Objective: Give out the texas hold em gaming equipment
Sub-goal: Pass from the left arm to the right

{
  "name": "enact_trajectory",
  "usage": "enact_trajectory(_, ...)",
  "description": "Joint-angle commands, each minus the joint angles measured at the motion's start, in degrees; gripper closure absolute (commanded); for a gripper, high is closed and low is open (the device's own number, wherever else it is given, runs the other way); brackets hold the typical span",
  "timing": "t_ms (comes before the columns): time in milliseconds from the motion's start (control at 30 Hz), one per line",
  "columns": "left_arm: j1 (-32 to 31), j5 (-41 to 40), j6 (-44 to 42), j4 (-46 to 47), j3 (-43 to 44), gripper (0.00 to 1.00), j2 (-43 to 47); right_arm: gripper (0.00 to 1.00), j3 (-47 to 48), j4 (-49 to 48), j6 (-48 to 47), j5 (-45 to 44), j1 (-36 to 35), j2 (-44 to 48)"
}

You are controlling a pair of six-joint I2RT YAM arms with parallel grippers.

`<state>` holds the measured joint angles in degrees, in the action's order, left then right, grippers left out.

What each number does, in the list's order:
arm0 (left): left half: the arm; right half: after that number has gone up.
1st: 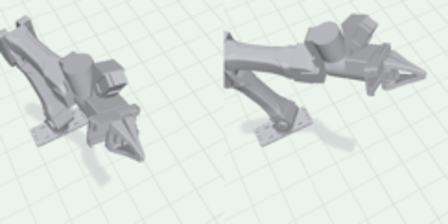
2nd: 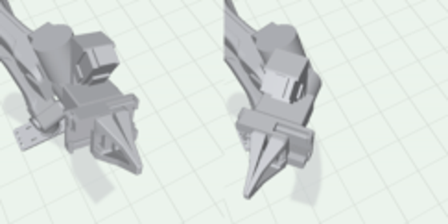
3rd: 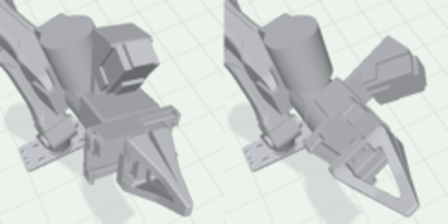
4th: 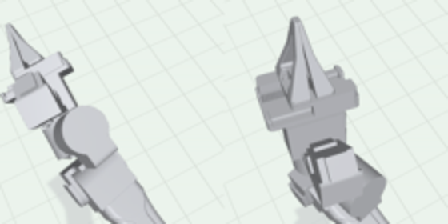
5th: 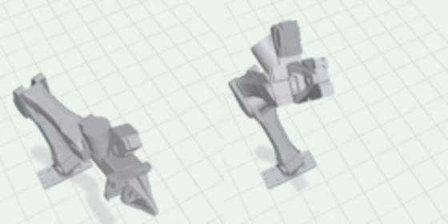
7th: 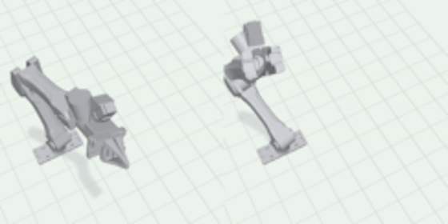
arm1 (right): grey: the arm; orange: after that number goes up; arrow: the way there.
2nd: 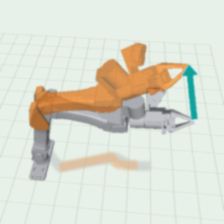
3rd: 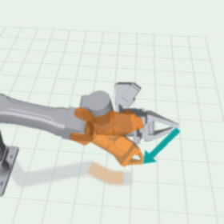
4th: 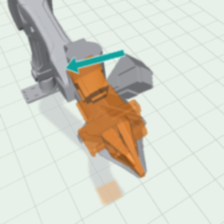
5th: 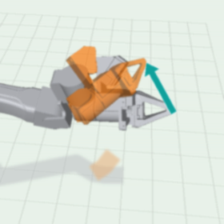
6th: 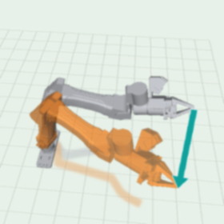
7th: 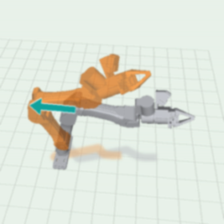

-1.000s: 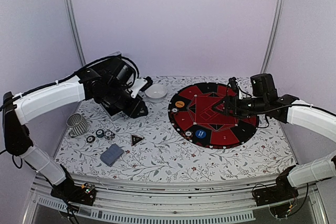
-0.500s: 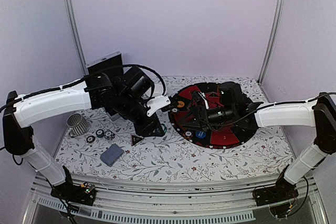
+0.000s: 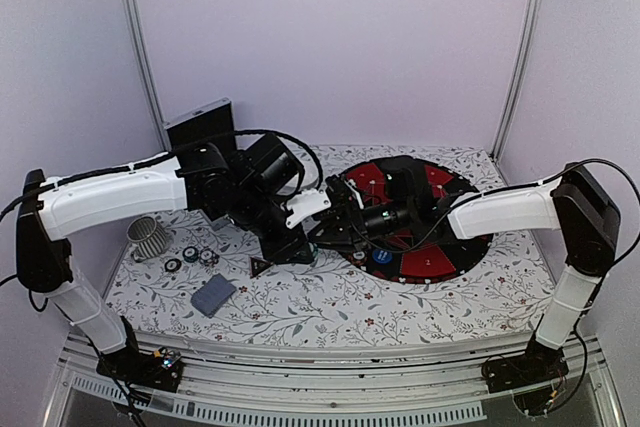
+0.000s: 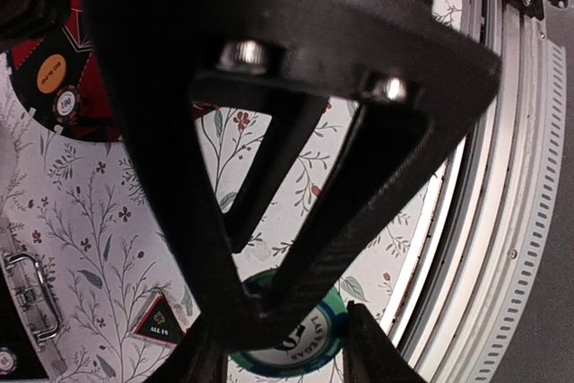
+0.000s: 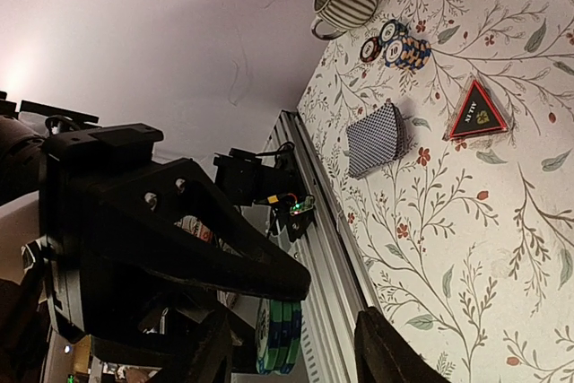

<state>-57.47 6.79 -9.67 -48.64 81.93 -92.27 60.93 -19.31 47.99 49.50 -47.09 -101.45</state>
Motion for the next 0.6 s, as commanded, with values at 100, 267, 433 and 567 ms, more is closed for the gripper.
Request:
enact_trajectory(100,-0.55,-1.85,-0.53,1.02,1.32,1.00,-0.37,0.58,1.82,-1.17,0.33,2.07,-1.26,-2.32)
enact_trajectory(267,-0.55,-3.17,-0.60,1.50,1.30,1.00,-0.29,0.64,1.83,-1.08,0.35,2.55,-1.48,-2.95)
enact_trajectory(433,-0.45,-3.79,-0.55,1.80,0.98,1.00,-0.28,0.76,1.78,-1.03,0.44,3.17,-1.58,-3.40)
enact_trajectory(567,-0.51,-4.05,-0.50,1.80,0.73,1.00,-0.24,0.88,2.00,-1.08,0.53,3.56,-1.59,-3.58)
